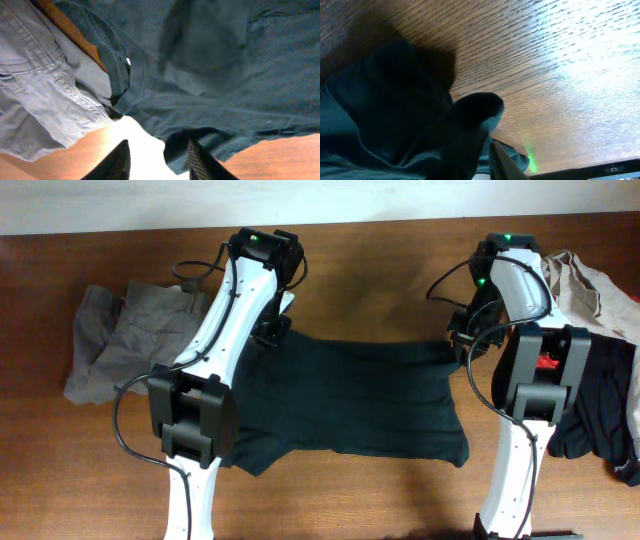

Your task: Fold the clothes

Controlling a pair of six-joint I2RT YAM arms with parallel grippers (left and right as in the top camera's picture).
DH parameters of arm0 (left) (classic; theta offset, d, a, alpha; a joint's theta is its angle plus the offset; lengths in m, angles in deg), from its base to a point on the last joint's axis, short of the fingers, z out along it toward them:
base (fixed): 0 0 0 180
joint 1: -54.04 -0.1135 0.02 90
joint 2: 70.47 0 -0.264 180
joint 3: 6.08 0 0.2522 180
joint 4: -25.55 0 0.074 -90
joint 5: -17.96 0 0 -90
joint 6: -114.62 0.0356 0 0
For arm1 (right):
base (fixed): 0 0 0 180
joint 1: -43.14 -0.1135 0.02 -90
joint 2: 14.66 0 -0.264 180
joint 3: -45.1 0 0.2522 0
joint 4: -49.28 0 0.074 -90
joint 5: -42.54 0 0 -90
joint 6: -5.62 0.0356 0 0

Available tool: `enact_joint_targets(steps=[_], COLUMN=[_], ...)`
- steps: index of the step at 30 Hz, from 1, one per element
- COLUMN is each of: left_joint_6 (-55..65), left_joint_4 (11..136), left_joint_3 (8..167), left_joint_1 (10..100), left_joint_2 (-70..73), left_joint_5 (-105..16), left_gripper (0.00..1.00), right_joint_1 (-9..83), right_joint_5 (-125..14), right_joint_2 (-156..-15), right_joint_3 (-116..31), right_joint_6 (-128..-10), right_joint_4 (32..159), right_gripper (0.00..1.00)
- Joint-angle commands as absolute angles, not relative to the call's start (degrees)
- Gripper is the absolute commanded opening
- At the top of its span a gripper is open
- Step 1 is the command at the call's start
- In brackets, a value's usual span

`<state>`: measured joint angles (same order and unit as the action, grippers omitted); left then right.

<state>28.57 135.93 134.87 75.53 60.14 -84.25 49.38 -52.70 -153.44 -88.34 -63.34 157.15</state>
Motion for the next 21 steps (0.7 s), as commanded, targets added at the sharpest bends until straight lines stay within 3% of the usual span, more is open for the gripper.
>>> enact_joint_targets(steps=[1, 6, 8, 12, 16, 21], left_joint_6=[29.5, 29.5, 29.4, 28.5, 26.8, 26.4], left_joint_4=[136.0, 136.1, 136.1, 136.0, 136.0, 135.2], left_joint_3=[135.2, 135.2, 135.2, 135.2, 135.2, 135.2], left_joint_1=[75.1, 74.7, 74.1, 71.4, 67.8, 61.2], left_joint_2=[58.9, 58.9, 58.5, 54.9, 48.0, 35.9], left_joint_5=[-83.9, -84.5, -85.8, -86.2, -86.2, -82.2], left_gripper=[0.45, 0.48, 0.48, 0.48, 0.48, 0.61], right_joint_1=[49.6, 49.6, 49.6, 49.6, 49.6, 49.6], right_joint_5=[-51.2, -50.8, -47.3, -49.5, -49.8, -49.9], right_joint_2=[-150.8, -150.8, -150.8, -150.7, -150.7, -148.0], right_joint_3=[-88.5, -88.5, -88.5, -88.5, -88.6, -88.6], right_joint_6=[-62.9, -62.9, -62.9, -62.9, -63.0, -64.9], right_joint_4=[157.3, 157.3, 156.4, 155.5, 155.2, 155.1], right_gripper=[0.2, 0.22, 0.37, 0.47, 0.48, 0.48])
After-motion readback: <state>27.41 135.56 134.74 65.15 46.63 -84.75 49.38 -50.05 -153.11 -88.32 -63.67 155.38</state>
